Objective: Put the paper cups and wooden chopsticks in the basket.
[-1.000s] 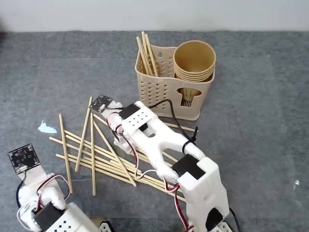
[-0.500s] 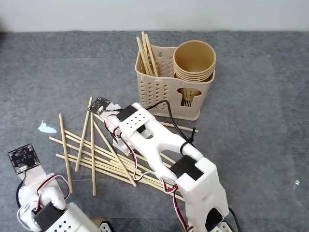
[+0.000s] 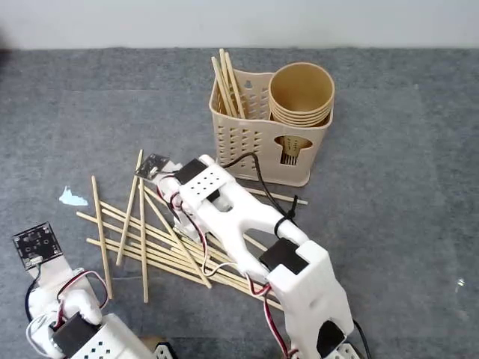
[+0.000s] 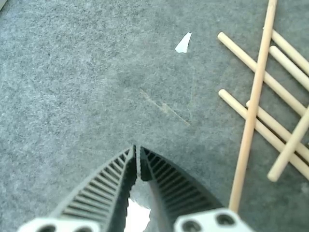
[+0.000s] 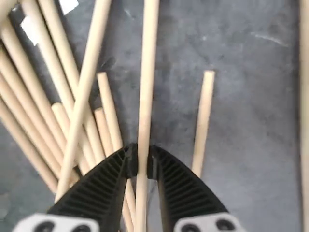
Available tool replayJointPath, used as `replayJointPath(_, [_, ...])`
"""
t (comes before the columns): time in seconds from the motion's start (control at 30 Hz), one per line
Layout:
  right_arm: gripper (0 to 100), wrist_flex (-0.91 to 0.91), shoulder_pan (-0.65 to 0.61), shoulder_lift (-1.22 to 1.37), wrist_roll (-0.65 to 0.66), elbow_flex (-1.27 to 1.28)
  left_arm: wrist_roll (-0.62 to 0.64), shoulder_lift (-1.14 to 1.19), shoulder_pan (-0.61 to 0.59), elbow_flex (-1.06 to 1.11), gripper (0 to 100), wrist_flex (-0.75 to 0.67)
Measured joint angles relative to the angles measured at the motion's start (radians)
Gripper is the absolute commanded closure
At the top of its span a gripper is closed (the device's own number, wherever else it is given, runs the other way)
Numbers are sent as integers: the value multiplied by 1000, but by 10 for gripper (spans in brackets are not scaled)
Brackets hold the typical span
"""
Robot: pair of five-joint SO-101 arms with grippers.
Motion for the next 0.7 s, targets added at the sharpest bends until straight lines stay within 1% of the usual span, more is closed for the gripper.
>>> replayJointPath(0.2, [991, 160, 0, -175, 25, -146, 0, 0, 0, 0, 985, 0])
replayJointPath(0.43, [991, 319, 2, -299, 25, -428, 0, 0, 0, 0, 985, 0])
replayJointPath(0.57, [990, 342, 23, -310, 25, -644, 0, 0, 0, 0, 985, 0])
replayJointPath(0.7, [990, 308, 54, -310, 25, -827, 0, 0, 0, 0, 985, 0])
